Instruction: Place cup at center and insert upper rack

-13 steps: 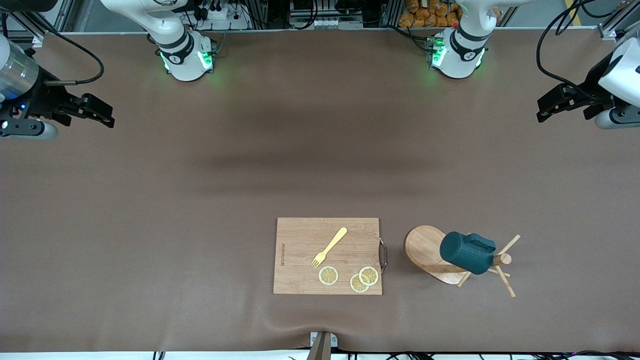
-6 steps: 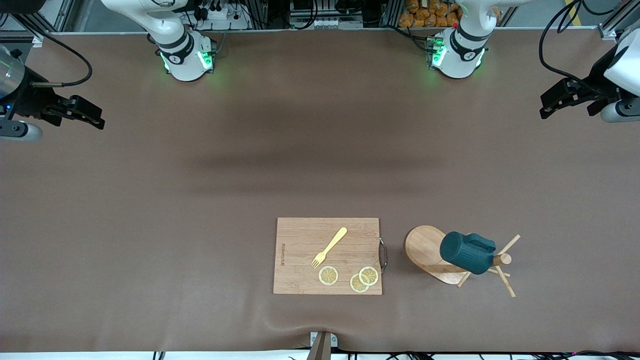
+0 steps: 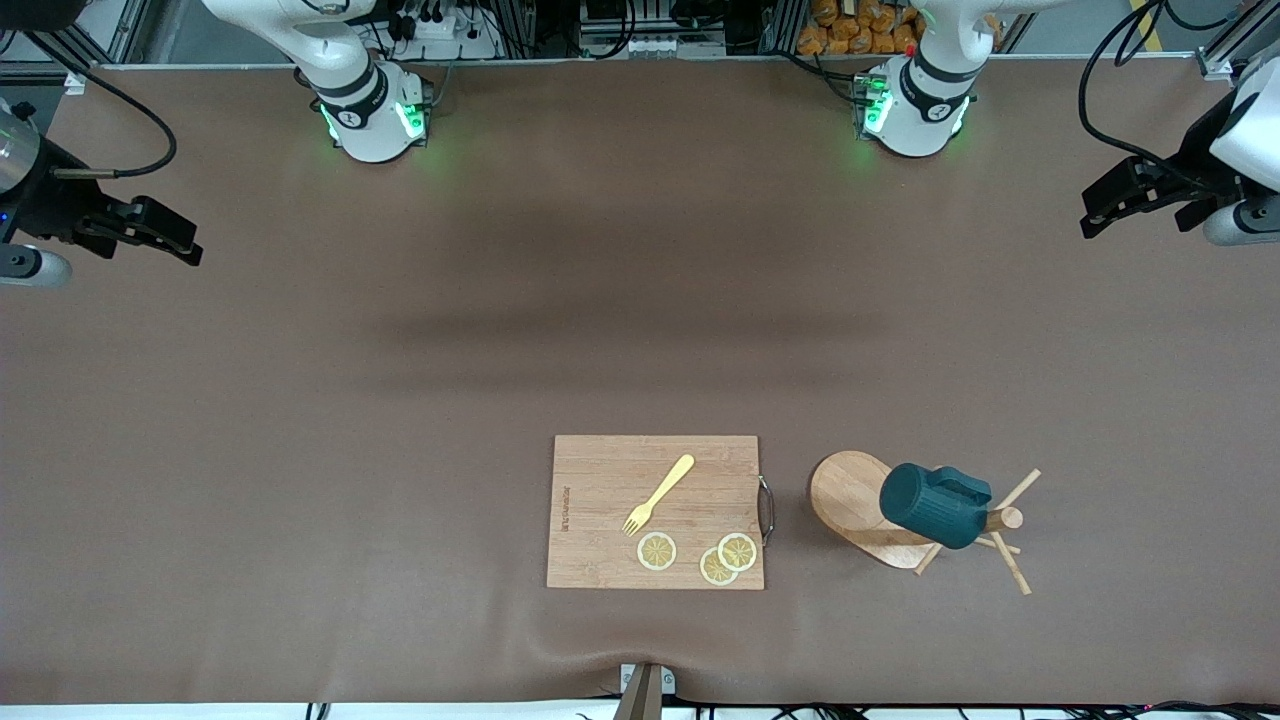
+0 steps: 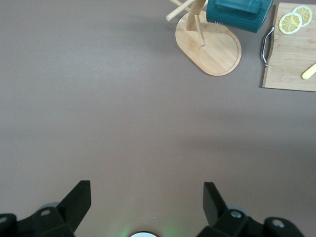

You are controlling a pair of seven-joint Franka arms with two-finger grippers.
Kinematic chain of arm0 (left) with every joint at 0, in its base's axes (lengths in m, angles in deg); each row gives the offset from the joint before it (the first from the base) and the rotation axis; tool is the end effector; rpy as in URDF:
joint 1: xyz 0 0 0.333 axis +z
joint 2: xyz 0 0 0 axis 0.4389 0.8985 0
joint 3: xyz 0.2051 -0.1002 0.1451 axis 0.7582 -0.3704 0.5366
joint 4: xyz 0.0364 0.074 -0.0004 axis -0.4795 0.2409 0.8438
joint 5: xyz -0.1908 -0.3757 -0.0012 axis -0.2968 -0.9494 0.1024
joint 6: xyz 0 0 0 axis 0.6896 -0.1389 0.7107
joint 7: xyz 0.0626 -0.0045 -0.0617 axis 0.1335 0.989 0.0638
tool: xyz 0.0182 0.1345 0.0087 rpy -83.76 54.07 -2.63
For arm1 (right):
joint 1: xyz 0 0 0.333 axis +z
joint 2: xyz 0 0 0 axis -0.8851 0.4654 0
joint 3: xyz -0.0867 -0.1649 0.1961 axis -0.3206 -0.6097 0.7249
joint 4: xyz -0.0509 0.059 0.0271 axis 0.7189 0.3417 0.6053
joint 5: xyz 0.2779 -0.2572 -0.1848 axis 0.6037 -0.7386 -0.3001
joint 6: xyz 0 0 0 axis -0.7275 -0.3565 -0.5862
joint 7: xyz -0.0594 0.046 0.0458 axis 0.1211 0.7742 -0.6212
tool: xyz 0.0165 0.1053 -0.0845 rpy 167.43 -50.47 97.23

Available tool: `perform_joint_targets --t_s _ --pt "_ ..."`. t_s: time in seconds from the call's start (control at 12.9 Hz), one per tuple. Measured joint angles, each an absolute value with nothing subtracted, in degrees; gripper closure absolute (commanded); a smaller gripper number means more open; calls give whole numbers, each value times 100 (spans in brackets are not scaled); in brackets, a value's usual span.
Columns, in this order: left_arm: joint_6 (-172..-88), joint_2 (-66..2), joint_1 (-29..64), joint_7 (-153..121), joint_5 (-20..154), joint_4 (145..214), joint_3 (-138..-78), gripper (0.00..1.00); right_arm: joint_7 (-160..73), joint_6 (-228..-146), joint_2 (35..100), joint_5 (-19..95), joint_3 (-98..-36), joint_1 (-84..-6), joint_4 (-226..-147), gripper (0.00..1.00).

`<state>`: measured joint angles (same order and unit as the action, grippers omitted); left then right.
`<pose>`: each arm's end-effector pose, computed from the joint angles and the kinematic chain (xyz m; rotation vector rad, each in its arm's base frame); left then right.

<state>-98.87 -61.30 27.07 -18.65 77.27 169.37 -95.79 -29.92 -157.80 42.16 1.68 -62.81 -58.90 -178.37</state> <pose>0.5553 -0.0489 0.5815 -3.1154 -0.1086 0.0173 0.5678 0.0206 0.5526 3.1347 -0.1716 -0.0891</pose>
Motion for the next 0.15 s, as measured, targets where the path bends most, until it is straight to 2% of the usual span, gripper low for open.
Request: perform_joint_targets --t_s 0.15 --pt "-9888 -6118 2707 -1936 7727 16853 -9583 0 -2989 -15819 4224 304 -6281 -5954 -17841 0"
